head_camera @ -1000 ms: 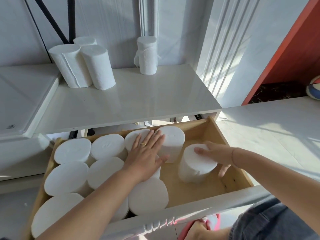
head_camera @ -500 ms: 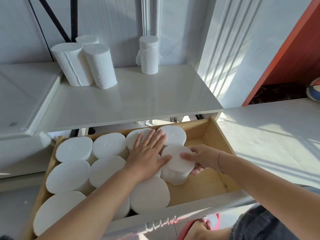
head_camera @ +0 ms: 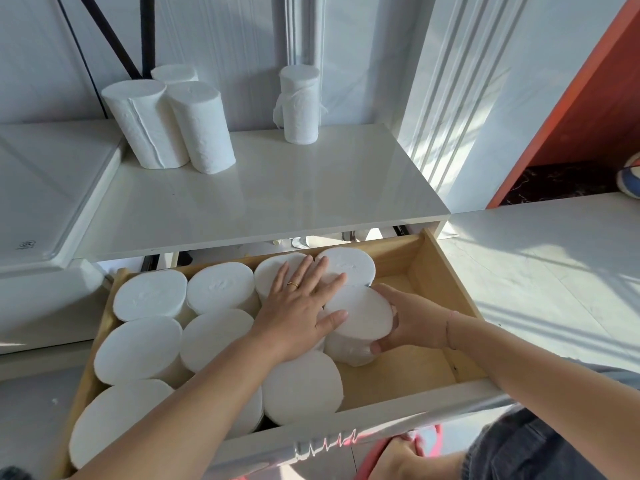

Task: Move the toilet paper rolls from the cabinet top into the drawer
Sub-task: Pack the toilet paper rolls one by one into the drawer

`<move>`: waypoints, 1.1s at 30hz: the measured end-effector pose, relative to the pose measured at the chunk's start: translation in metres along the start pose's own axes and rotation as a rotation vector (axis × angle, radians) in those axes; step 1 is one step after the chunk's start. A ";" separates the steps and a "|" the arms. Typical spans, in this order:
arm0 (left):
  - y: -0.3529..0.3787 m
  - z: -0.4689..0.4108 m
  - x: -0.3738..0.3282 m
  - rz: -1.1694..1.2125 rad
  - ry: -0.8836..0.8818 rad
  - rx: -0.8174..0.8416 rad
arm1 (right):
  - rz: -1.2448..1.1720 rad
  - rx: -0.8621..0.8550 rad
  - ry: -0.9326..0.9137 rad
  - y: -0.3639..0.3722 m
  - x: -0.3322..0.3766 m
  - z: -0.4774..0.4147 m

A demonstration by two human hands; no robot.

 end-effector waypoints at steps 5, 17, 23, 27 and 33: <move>0.003 0.001 -0.001 -0.006 0.036 0.011 | 0.056 -0.061 0.005 -0.001 -0.013 -0.004; 0.006 0.000 -0.001 -0.041 0.037 -0.028 | 0.031 -0.085 0.003 0.002 -0.013 -0.007; 0.006 0.000 -0.003 -0.055 0.026 -0.021 | -0.478 0.247 0.193 0.005 -0.002 -0.004; 0.006 0.000 -0.002 -0.055 0.031 -0.013 | -0.596 0.186 0.342 0.013 0.001 -0.009; 0.003 0.003 -0.003 -0.041 0.050 0.008 | -0.280 0.166 0.416 0.006 0.017 -0.007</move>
Point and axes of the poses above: each hand's wrist, its own z-axis away from the middle knuckle, its own y-axis out of the palm, x = y × z, the point moved 1 cm from there along -z, towards the middle knuckle, and after that the axes turned 9 degrees about -y, right-handed, at the moved point
